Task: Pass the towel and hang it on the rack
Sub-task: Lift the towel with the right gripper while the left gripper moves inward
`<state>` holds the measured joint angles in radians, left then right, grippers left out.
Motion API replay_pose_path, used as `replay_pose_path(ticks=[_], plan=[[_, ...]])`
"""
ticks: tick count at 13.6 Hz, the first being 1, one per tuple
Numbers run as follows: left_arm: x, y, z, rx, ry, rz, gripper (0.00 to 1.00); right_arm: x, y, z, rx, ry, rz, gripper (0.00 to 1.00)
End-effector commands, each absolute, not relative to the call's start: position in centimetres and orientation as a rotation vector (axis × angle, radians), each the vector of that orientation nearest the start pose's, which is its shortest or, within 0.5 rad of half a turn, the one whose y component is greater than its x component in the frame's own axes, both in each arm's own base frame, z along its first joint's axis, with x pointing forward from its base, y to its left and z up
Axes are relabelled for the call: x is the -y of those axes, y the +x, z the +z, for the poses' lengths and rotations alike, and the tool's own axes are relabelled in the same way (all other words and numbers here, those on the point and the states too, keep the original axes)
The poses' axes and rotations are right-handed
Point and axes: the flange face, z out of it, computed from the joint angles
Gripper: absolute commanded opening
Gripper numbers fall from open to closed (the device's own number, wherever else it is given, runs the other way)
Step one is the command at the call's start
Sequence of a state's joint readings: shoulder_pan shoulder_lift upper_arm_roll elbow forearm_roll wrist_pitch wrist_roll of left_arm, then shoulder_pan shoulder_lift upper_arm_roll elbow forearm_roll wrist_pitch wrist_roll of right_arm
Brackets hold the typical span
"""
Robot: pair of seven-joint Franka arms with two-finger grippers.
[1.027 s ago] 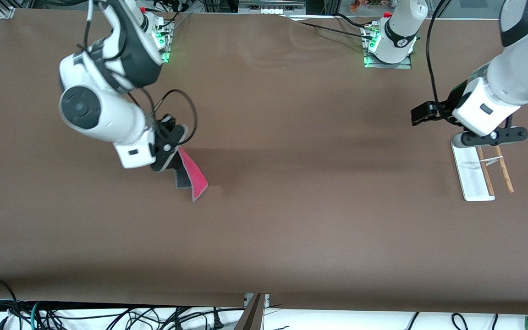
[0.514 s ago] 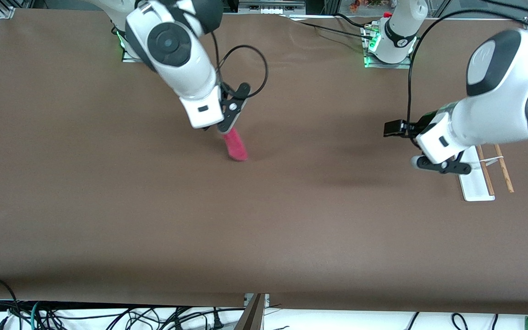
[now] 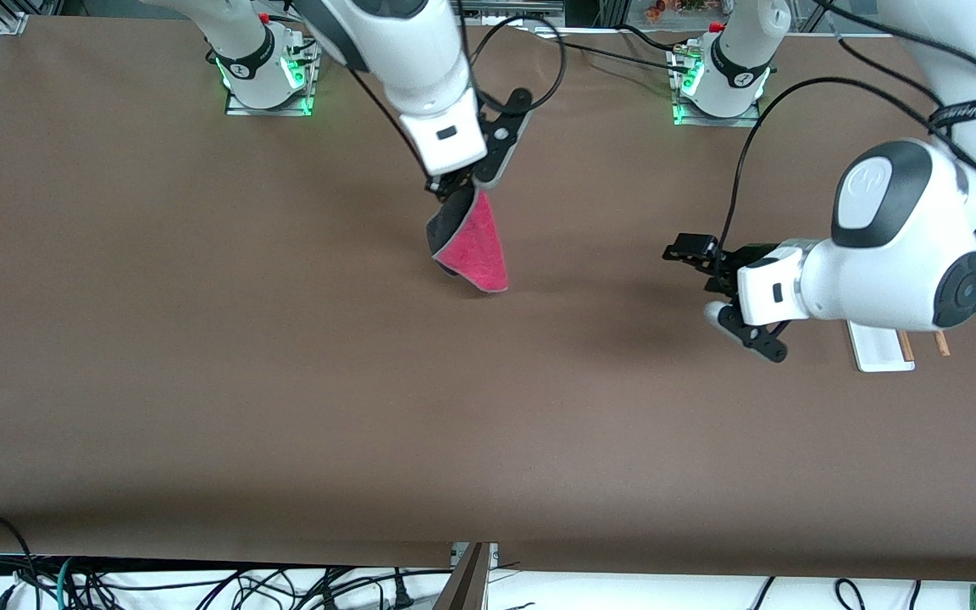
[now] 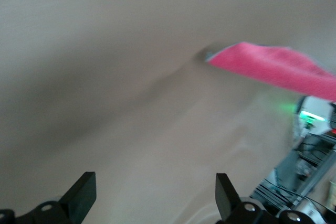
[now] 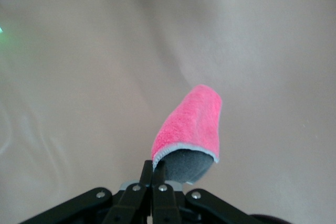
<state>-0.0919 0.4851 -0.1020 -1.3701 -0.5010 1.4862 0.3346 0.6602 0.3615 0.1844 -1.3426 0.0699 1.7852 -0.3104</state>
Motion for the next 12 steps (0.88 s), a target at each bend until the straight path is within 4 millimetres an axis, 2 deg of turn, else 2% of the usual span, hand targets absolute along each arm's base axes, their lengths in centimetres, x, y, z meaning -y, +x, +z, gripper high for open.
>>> replay_pose_path(ticks=[1,4,7,8,12], plan=[[18.3,65.0,40.7,0.708,2.296,-0.385,1.00,-52.5,44.0,54.6,1.565,-2.535,-0.174,0.00],[19.3,65.3,34.1,0.878,2.070,-0.351,1.00,-54.6,42.9,56.4,1.511,-2.516,-0.269,0.00],[19.9,64.8,32.0,0.982,1.962,-0.318,1.00,-55.8,41.3,58.1,1.486,-2.502,-0.306,0.00],[20.3,64.6,31.4,0.973,1.942,-0.328,1.00,-56.0,41.0,58.4,1.466,-2.506,-0.310,0.00],[21.5,63.9,26.8,0.832,1.756,-0.372,1.00,-56.7,40.2,61.5,1.403,-2.474,-0.401,0.00]])
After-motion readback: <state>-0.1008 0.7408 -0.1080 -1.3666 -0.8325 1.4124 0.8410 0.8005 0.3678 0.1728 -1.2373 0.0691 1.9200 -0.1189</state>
